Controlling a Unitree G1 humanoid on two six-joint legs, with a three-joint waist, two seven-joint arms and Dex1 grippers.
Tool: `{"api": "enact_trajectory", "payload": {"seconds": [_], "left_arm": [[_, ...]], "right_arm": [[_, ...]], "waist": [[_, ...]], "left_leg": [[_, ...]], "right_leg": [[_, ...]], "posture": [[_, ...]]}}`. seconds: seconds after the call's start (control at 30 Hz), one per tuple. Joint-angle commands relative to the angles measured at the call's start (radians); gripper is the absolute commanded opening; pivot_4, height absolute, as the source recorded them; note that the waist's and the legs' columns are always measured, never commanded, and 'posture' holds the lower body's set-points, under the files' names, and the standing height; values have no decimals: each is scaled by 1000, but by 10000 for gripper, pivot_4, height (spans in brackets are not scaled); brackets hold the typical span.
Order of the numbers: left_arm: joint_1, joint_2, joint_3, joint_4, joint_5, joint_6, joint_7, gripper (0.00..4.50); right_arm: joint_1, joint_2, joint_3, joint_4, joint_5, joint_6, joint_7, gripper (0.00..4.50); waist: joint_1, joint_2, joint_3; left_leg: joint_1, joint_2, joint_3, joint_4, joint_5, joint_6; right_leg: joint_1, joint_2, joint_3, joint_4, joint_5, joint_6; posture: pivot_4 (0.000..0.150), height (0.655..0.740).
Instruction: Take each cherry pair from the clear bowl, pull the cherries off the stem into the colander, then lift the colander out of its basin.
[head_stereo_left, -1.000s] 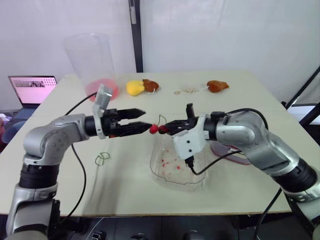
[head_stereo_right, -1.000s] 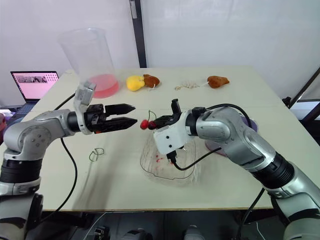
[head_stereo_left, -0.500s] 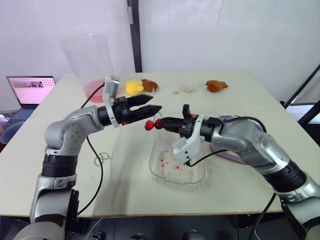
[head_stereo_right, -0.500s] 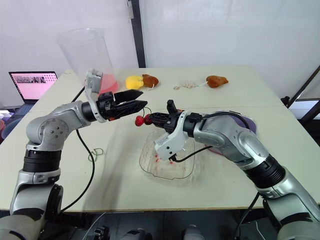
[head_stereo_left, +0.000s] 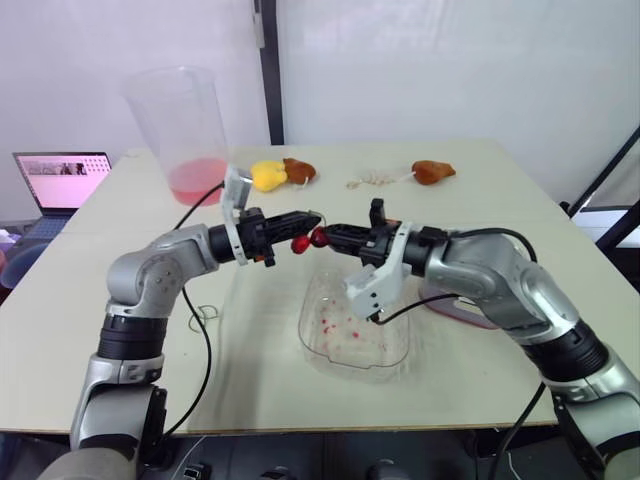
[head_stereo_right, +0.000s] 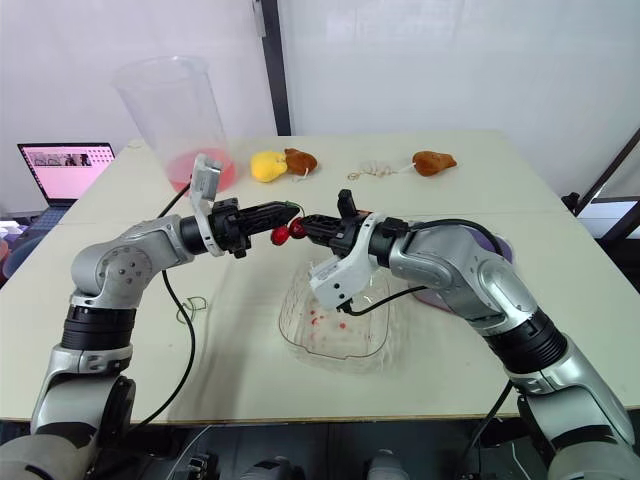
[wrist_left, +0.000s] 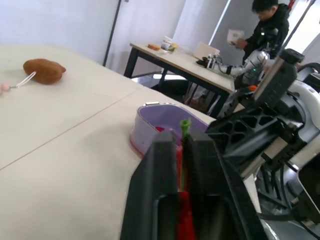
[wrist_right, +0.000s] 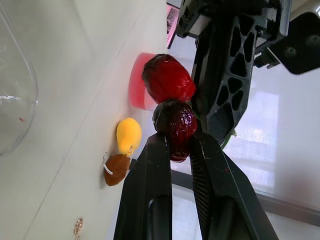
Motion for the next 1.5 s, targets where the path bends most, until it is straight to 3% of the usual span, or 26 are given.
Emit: {"api": "enact_trajectory", "payload": {"seconds": [0.03, 0.77, 0.87, 1.13, 1.23, 1.27, 1.3, 1.43, 1.5], "left_arm": [[-25, -3, 14, -29, -13, -2, 1, 6421], [-26, -7, 28, -37, -43, 1, -3, 6421], [-40, -16, 41, -12, -59, 25, 17, 346], [-53, -26, 60, 0, -73, 45, 29, 346], [-52, -22, 57, 4, -72, 42, 25, 346], [-52, -20, 56, 5, -71, 40, 23, 0], [-52, -19, 56, 7, -70, 39, 22, 0], [-56, -14, 55, 18, -61, 30, 16, 0], [-58, -7, 53, 21, -50, 20, 12, 0]], "right_arm": [[-10, 12, -34, -35, 23, 4, 11, 4408], [-16, 33, -43, -36, 41, 25, 39, 4408], [-19, 36, -44, -38, 42, 25, 42, 4408], [-12, 39, -47, -42, 55, 36, 59, 4408], [4, 47, -71, -57, 152, 104, 110, 4408], [8, 50, -79, -65, 192, 134, 134, 11434], [7, 43, -91, -71, 213, 143, 147, 14208], [30, -7, -172, -120, 359, 212, 226, 33219], [80, -14, -220, -205, 504, 402, 291, 42504]], "waist": [[1, 0, 0], [0, 0, 0], [1, 0, 0], [0, 0, 0], [0, 0, 0], [1, 0, 0], [1, 0, 0], [4, 0, 0], [4, 0, 0]], "left_leg": [[0, 0, 0, 0, 0, 0], [0, 0, 0, 0, 0, 0], [0, 0, 0, 0, 0, 0], [0, 0, 0, 0, 0, 0], [0, 0, 0, 0, 0, 0], [0, 0, 0, 0, 0, 0], [0, 0, 0, 0, 0, 0], [0, 0, 0, 0, 0, 0], [0, 0, -1, 0, 0, 0]], "right_leg": [[0, 0, 0, 0, 0, 0], [0, 0, 0, 0, 0, 0], [0, 0, 0, 0, 0, 0], [0, 0, 0, 0, 0, 0], [0, 0, 0, 0, 0, 0], [0, 0, 0, 0, 0, 0], [0, 0, 0, 0, 0, 0], [0, 0, 0, 0, 0, 0], [1, 0, 0, 0, 0, 0]], "posture": [[1500, 7400], [1500, 7400], [1500, 7400], [1500, 7400], [1500, 7400], [1500, 7400], [1500, 7400], [1500, 7400], [1500, 7400]]}}
